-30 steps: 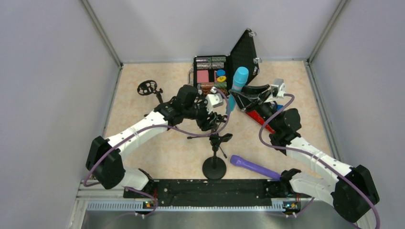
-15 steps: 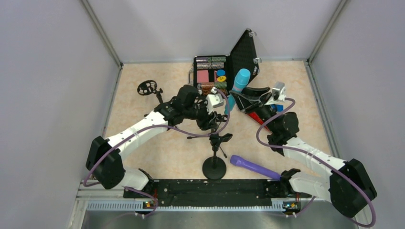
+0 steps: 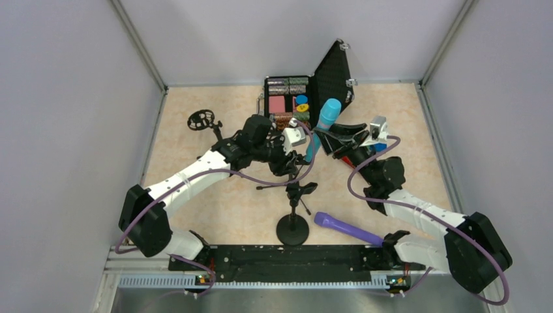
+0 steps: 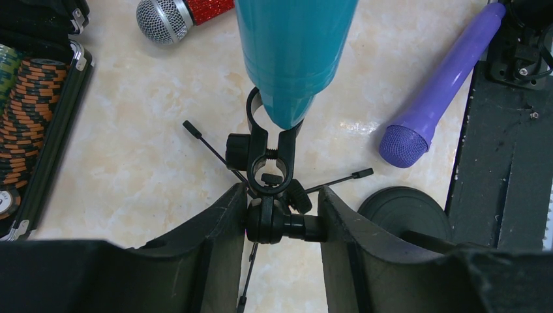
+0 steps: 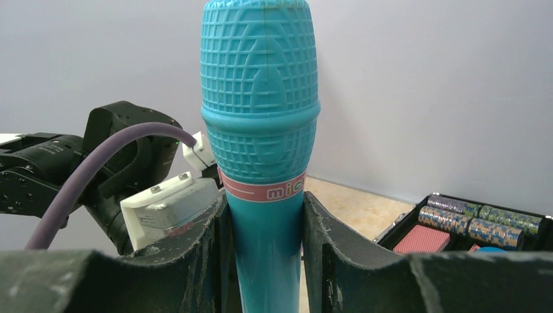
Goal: Attach the microphones to the stand
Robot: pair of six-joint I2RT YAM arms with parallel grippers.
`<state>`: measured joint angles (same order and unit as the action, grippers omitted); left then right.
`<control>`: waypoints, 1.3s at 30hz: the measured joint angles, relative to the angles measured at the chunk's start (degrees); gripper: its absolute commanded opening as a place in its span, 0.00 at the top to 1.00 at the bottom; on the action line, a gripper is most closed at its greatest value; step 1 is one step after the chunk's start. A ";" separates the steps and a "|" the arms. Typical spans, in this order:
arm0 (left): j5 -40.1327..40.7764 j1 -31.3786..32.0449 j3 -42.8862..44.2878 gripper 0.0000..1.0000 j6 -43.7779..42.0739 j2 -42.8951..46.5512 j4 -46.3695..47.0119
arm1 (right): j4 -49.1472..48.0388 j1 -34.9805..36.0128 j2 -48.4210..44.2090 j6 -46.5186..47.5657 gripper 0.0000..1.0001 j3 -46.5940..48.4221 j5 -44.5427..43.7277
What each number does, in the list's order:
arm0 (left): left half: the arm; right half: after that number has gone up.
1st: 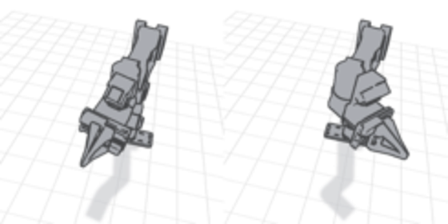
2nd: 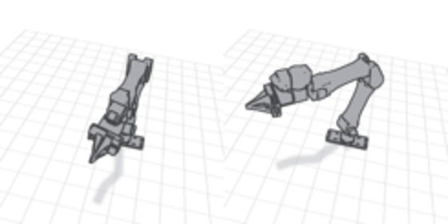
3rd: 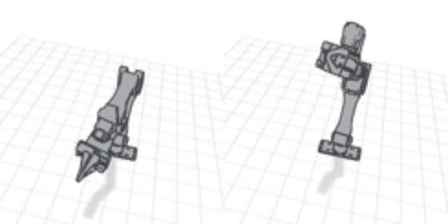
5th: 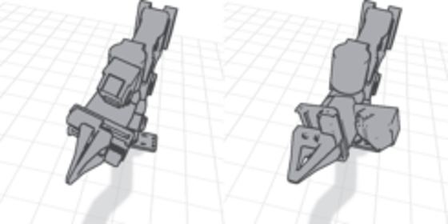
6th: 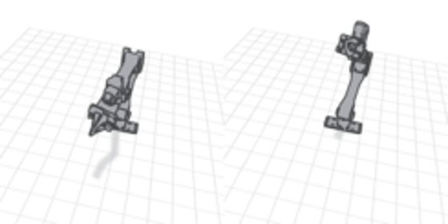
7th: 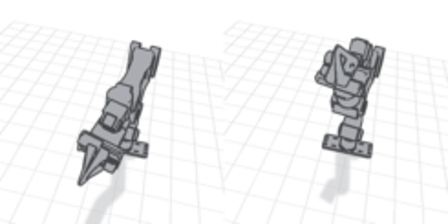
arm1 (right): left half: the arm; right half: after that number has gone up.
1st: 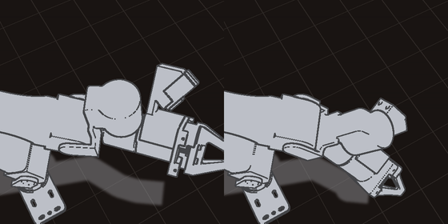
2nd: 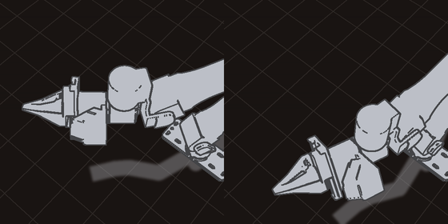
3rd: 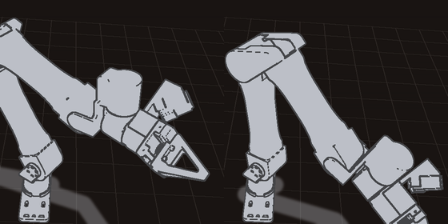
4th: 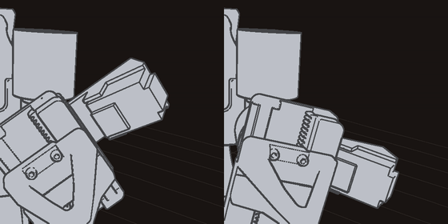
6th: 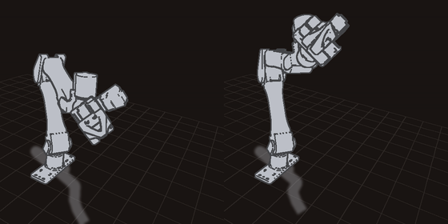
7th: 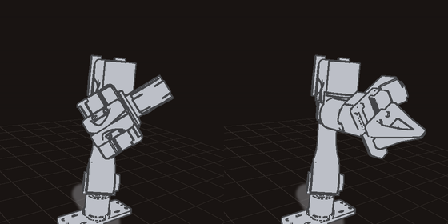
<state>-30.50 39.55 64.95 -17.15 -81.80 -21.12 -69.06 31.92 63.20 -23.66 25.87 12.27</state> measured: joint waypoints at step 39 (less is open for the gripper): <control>0.35 0.00 0.22 0.69 -0.22 -0.13 -0.31 | -5.53 0.00 7.15 1.51 1.00 -1.14 2.75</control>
<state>-30.15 39.55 65.17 -17.37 -81.93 -21.43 -74.59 31.92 70.35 -22.15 24.73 15.03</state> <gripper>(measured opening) 0.464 0.377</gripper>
